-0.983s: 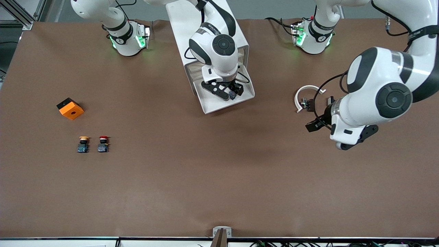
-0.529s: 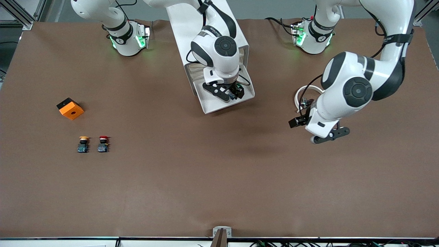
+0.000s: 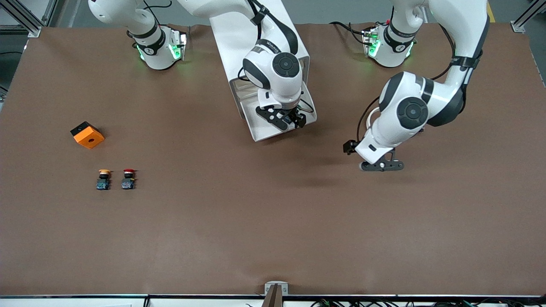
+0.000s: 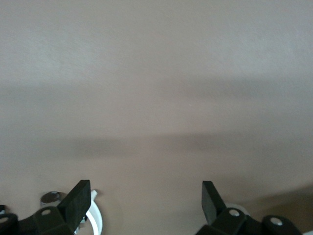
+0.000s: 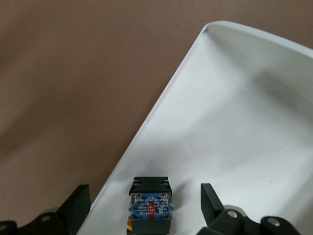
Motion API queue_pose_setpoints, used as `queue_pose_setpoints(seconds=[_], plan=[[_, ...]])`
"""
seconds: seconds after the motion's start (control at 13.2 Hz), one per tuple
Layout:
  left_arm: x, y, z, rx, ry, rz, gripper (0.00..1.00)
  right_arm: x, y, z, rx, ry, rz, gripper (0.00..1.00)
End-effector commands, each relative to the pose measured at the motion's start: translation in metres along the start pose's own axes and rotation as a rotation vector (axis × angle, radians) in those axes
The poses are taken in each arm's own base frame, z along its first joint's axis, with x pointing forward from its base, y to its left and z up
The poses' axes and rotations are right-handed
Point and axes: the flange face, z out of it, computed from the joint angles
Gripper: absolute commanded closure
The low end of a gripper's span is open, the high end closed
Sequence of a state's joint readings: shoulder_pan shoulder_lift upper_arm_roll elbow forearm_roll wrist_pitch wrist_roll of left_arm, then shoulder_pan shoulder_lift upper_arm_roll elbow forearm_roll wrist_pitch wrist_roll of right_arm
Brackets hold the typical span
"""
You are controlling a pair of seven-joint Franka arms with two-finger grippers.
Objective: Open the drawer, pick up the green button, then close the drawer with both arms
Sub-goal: 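Grasp the green push button with the right gripper while the left gripper approaches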
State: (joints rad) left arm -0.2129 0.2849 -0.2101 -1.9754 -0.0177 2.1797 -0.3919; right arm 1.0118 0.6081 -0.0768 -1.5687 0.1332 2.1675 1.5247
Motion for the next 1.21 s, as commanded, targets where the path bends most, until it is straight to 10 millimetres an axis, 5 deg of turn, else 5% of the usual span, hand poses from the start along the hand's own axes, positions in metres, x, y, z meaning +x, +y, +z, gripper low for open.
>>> queue_pose_setpoints(seconds=[0.0, 0.53, 0.76, 0.91, 1.13], plan=[[-0.016, 0.013, 0.016, 0.013, -0.017, 0.027, 0.0, -0.01, -0.004, 0.006, -0.004, 0.019, 0.008, 0.0], [-0.036, 0.045, 0.049, 0.023, -0.032, -0.102, 0.0, -0.023, -0.003, 0.016, -0.012, 0.024, 0.022, 0.0], [-0.037, 0.047, 0.054, 0.025, -0.038, -0.114, 0.0, -0.023, -0.004, 0.014, -0.009, 0.025, 0.02, 0.43], [-0.037, 0.047, 0.055, 0.026, -0.04, -0.114, 0.0, -0.023, -0.005, 0.013, -0.006, 0.022, 0.021, 1.0], [-0.038, 0.047, 0.055, 0.027, -0.041, -0.119, 0.0, -0.018, -0.009, 0.004, 0.008, 0.017, 0.028, 1.0]])
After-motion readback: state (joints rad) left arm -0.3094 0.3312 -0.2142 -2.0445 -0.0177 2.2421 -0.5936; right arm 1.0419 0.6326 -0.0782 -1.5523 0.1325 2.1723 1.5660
